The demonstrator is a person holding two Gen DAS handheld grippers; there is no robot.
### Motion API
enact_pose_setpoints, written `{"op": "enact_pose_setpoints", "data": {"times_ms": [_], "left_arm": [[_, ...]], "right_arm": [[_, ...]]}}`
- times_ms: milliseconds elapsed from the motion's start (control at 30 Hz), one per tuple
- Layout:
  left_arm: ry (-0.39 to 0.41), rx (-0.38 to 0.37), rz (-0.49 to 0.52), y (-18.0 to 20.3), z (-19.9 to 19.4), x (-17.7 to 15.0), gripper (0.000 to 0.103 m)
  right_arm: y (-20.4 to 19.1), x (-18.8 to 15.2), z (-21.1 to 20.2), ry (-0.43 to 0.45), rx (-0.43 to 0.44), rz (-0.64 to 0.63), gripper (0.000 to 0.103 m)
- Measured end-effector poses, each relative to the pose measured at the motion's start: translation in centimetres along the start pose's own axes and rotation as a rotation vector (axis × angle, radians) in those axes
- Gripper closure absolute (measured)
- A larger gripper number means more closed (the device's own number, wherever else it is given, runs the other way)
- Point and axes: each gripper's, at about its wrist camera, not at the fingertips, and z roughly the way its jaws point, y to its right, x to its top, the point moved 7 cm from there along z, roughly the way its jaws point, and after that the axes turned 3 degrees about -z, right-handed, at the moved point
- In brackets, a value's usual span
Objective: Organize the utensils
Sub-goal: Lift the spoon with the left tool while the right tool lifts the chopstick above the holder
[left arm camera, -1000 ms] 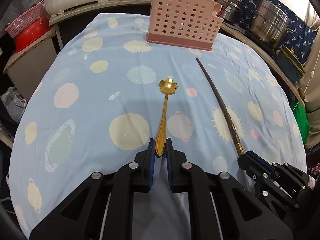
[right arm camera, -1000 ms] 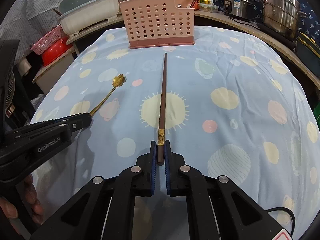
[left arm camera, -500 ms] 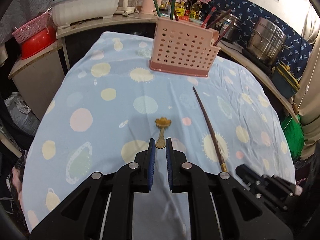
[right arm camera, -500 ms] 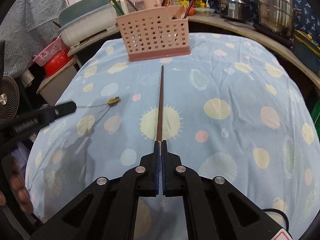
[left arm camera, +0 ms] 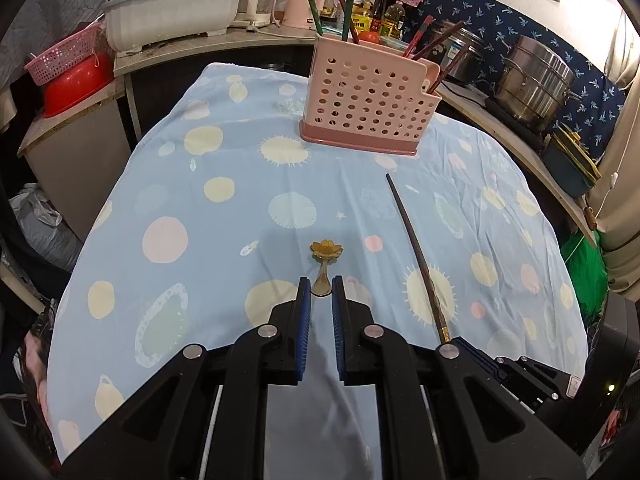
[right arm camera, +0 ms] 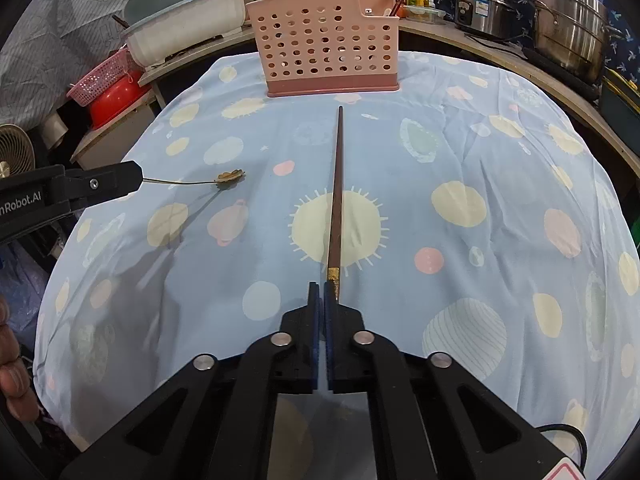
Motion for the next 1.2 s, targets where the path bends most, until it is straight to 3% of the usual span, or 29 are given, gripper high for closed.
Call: {"op": "enact_pose_setpoints", "data": {"times_ms": [200,467,633,700,867,967,1100,1200], "left_arm": [[0.019,-0.005,-0.007,-0.2,-1.0,0.4,0.093],[0.072,-0.011,0.003,0.1,-3.3,2.8,0.093],[0.099,-0.014,0.005,0.4,-4.0,3.8,0.093],[0.098,-0.011,0.007,0.4,-3.9,3.8,0.093],[0.08,-0.006,0.007,0.1,-3.2,3.2,0.093],[0.069,-0.006,0.006,0.0,-2.8,2.9,0.093],[0.062,-0.005,0.01,-0.1,-2.4,2.7,0.093],[0.061,-0.006,0.012,0.0,-2.5,2.6,0.093]], "right_arm": [[0.4,0.4,-1.5,0.037,0.004,0.006,0.102],[1.1,3.5,-5.7,0.138,0.027,0.041,0.102],[0.4,3.0,-3.8,0.056,0.073,0.021,0.098],[0.0,2.3,-2.6,0.025,0.054,-0.001,0.087],[-0.4,1.3,-0.1,-0.024,0.023,-0.024,0.085],[-0.1,0.7,1.0,-0.043,0.006,-0.03,0.084],[0.2,0.3,1.3,-0.041,0.004,-0.029,0.095],[0.3,0.4,0.9,-0.034,0.014,-0.021,0.096]]}}
